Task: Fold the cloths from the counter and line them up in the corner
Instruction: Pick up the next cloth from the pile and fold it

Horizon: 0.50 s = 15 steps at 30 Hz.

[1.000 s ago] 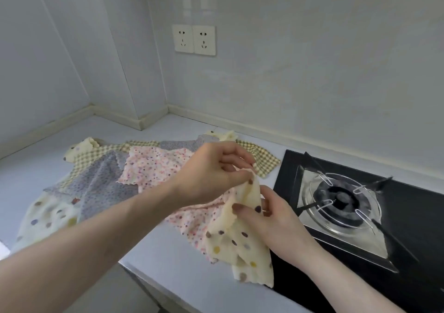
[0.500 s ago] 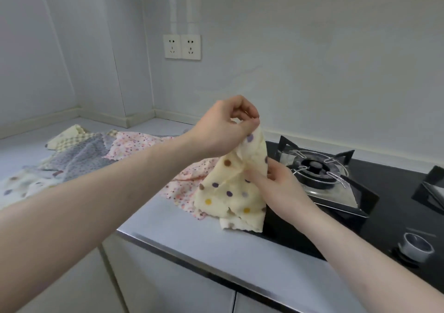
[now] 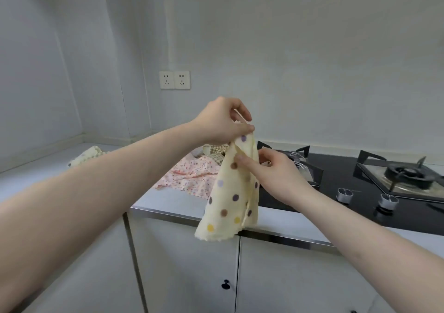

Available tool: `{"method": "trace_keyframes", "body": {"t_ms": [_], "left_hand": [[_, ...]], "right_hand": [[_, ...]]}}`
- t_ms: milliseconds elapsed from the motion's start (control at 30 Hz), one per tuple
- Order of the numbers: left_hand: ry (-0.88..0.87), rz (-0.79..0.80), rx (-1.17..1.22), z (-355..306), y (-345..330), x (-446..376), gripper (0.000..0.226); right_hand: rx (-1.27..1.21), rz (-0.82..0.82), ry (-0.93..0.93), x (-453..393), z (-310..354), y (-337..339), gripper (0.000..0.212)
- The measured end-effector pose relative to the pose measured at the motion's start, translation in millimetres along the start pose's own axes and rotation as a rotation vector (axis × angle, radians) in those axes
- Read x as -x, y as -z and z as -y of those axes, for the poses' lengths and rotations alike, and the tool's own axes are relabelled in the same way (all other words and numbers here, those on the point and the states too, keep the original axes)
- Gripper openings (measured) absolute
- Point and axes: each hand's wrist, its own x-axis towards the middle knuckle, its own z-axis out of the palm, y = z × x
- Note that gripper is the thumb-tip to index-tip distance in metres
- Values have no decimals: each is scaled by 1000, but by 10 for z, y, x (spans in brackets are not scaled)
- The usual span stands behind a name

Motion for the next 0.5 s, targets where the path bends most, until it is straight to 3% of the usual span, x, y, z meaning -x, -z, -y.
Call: {"method": "trace_keyframes", "body": {"t_ms": [133,500], "left_hand": [[35,48,92,-71,161,161,23],[27,154,209,-127,282,318,26]], "right_hand": [[123,-57,22,113,19,104,16],[111,-18,83,273,41,269,9]]}}
